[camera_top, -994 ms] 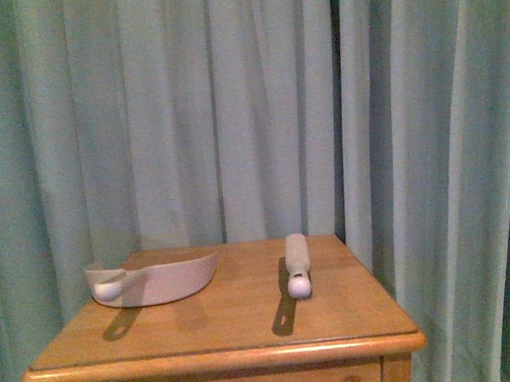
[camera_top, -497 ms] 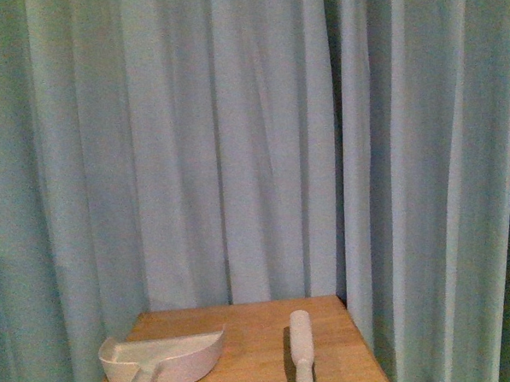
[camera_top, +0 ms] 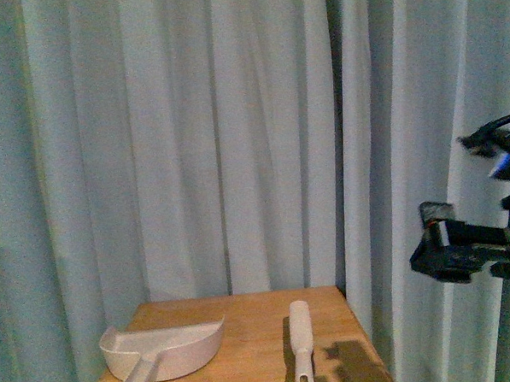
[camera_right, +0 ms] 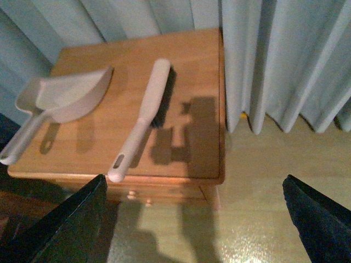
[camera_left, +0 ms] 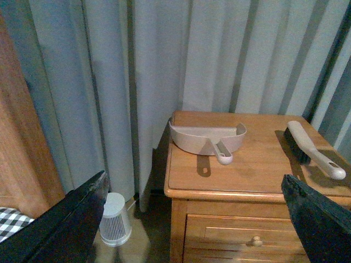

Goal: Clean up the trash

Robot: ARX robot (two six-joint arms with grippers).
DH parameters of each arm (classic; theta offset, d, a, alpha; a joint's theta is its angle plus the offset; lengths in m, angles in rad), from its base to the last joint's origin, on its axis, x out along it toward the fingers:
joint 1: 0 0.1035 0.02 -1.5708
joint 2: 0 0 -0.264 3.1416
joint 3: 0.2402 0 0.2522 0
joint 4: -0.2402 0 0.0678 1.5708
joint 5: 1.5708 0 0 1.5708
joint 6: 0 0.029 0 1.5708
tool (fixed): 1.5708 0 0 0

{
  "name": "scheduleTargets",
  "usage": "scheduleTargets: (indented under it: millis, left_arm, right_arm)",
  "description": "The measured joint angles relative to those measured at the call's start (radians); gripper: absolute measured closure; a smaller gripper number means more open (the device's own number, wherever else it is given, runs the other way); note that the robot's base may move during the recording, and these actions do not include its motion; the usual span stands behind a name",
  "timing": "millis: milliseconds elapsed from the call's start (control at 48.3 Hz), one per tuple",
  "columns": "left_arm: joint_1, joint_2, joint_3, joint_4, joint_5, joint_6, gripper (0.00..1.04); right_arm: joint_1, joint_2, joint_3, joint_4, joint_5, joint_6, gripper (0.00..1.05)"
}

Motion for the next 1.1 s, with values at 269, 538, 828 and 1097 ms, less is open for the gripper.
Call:
scheduleTargets:
  millis: [269, 538, 828, 1097]
  left_arm:
    - [0.000, 0.000, 0.000, 0.000, 0.000, 0.000, 0.08]
    - [0.000, 0.000, 0.000, 0.000, 0.000, 0.000, 0.08]
    - [0.000, 0.000, 0.000, 0.000, 0.000, 0.000, 0.08]
    - [0.000, 0.000, 0.000, 0.000, 0.000, 0.000, 0.08]
  right_arm:
    - [0.111, 0.445, 0.297, -0.066, 0.090, 0.075, 0.08]
    - [0.148, 0.616, 0.446, -0.067, 0.083, 0.137, 0.08]
    - [0.185, 0.787, 0.656, -0.142, 0.090, 0.164, 0.08]
    - [0.197, 0.870, 0.806, -0.223, 0.109, 0.178, 0.08]
